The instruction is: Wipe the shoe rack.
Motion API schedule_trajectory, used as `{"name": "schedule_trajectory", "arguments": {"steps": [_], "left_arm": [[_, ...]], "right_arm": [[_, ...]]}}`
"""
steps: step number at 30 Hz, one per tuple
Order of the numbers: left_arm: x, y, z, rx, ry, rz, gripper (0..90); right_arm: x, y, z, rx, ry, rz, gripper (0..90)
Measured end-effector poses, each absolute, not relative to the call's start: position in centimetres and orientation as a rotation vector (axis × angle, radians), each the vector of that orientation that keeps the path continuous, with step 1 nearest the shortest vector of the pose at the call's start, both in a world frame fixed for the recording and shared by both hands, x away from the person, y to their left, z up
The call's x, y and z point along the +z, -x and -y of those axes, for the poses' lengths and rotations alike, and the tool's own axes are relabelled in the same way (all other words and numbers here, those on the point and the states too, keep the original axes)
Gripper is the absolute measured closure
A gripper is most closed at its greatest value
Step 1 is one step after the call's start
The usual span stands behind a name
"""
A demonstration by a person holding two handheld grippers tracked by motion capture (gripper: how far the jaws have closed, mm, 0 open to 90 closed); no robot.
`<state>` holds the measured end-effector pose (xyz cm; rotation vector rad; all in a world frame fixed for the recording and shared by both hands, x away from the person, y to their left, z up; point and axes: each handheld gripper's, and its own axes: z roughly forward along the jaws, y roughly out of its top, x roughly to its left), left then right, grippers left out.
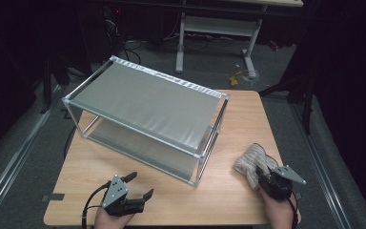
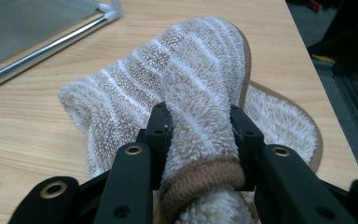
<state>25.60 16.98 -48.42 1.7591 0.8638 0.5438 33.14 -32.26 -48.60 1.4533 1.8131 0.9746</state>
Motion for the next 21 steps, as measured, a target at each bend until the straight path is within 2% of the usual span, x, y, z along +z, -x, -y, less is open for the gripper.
{"name": "schedule_trajectory", "arguments": {"steps": [13, 15, 16, 21], "left_arm": [[-48.3, -25.5, -17.5, 0.552, -1.749, -0.872, 18.2], [-48.3, -25.5, -17.5, 0.555, -1.749, -0.87, 18.2], [-48.3, -25.5, -17.5, 0.559, -1.748, -0.871, 18.2], [-48.2, -25.5, -17.6, 0.559, -1.744, -0.874, 18.2]], "right_arm": [[-49.7, -33.5, 32.1, 0.923, -1.466, -1.838, 60.9], [-49.6, -33.5, 32.0, 0.924, -1.464, -1.837, 58.0], [-49.4, -33.4, 32.0, 0.932, -1.46, -1.827, 52.1], [-48.2, -33.0, 31.8, 0.979, -1.424, -1.783, 46.1]]}}
